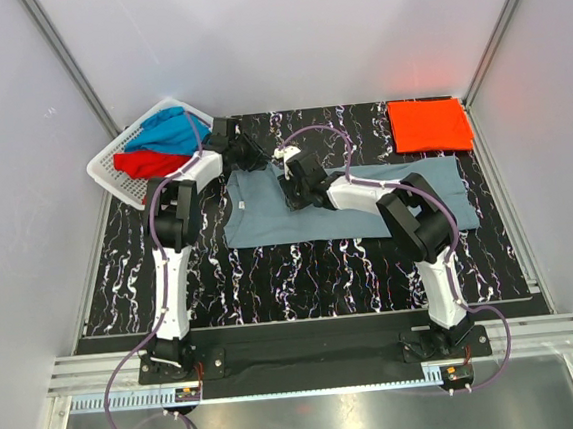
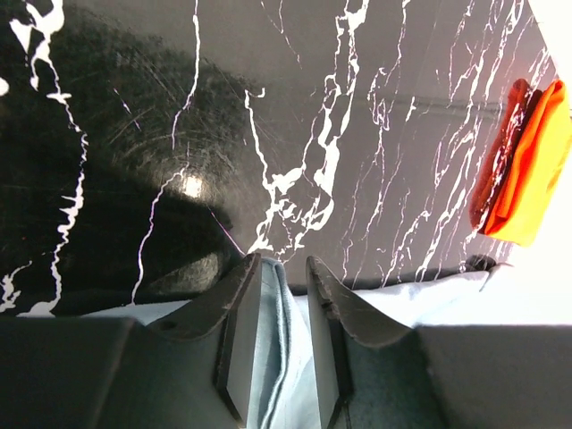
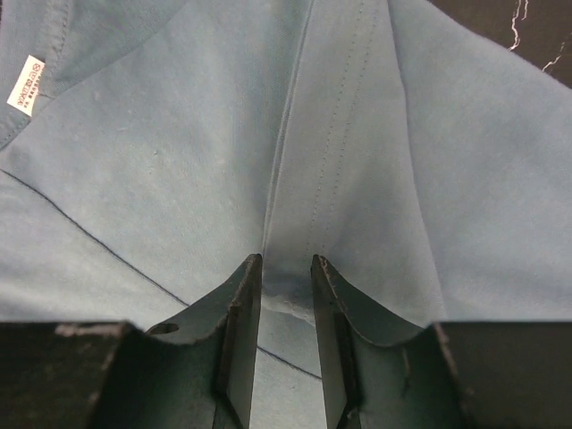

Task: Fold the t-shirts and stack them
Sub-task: Fold the tshirt

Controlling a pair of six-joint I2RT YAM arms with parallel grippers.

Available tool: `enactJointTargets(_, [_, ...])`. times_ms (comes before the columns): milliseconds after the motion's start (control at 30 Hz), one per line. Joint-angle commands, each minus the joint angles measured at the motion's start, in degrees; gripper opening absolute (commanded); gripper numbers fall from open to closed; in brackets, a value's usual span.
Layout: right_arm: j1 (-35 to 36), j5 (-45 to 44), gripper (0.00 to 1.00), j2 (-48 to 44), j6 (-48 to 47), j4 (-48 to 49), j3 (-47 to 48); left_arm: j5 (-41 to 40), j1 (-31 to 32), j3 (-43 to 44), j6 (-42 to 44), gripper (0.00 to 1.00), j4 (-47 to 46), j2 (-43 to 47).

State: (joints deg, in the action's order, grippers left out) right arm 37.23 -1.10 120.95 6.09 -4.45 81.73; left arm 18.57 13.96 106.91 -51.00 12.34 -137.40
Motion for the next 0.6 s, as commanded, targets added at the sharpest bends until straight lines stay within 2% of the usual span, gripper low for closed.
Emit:
enactJointTargets(0, [1.0,-2.2,0.36,-0.5,-1.8,0.2,1.7,1.8,-0.2,1.6,-0.1,0.31,-1.2,-0.7])
enactJointTargets(133, [1.7,-1.4,0.36,-1.7,-2.3,1.5,0.4,2.3,-0.2,1.5,-0.1,0.21,-1.7,-0.7])
enactJointTargets(333, [2.5,-3.5,0.36,-1.6,-2.9,1.6,-0.6,2.4,-0.2,1.7,0.0,0.02,-2.0,-0.6])
enactJointTargets(433, [2.8,-5.5,0.36,-1.1,-3.7,1.3,-0.2,2.7,-0.2,1.7,-0.1,0.0,-2.1,-0.6])
enactJointTargets(567, [2.9,-8.4,0.14,-1.7,-4.1,1.5,-0.4,3.0,-0.2,1.8,-0.1,0.0,-2.1,-0.2])
